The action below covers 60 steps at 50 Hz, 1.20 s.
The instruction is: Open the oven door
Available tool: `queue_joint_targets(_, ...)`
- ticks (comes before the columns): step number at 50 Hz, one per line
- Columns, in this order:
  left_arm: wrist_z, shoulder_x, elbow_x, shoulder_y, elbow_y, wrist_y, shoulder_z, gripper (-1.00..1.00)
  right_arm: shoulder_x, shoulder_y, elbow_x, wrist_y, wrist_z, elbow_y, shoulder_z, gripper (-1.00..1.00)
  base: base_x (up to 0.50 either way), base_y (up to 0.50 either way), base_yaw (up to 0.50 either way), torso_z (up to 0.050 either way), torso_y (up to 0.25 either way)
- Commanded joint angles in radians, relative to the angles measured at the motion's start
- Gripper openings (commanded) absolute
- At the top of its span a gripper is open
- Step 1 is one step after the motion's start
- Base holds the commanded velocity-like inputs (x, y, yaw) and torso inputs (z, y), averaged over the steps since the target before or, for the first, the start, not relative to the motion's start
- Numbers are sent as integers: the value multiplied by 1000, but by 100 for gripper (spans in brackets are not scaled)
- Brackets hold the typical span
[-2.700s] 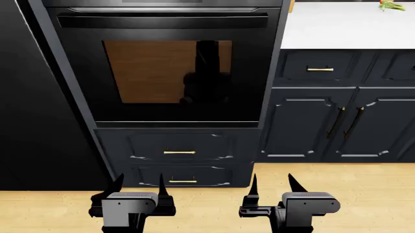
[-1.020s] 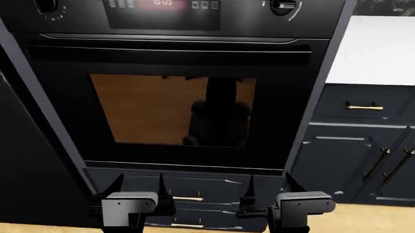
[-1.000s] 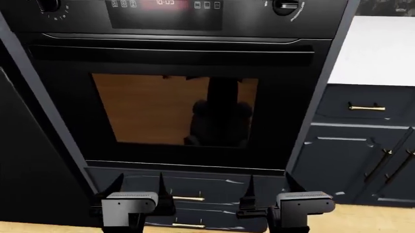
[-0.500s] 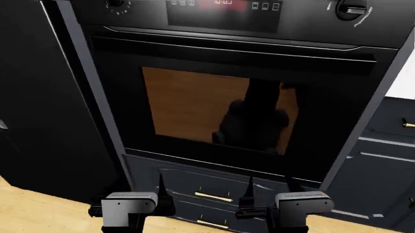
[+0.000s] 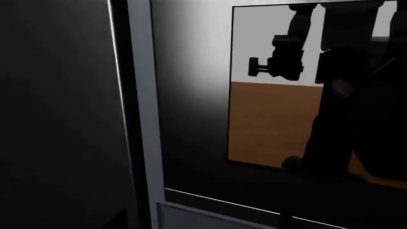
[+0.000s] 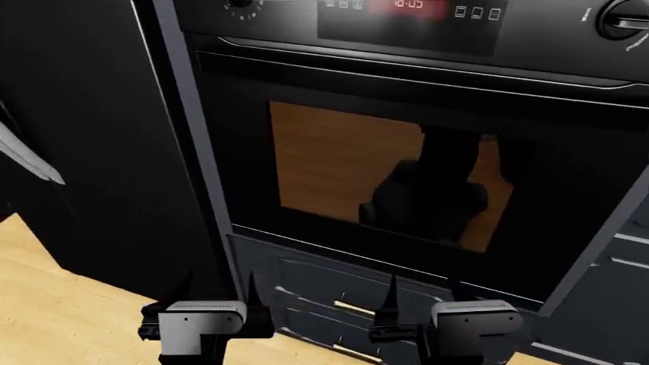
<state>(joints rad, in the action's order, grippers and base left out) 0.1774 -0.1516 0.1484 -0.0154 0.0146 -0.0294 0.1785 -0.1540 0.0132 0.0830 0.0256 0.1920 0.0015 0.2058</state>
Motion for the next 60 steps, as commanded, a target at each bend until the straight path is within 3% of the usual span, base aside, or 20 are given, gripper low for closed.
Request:
queue_joint_targets(1,7,-6,7,-1,-1,-2,8,100,-4,0,24,0,3,-1,0,100,0,0,0,0,0)
queue_joint_targets(60,41,-31,35,-10,6,-11,40,100,-31,8,64,0,27,1,32,100,98,-494,0,0,0)
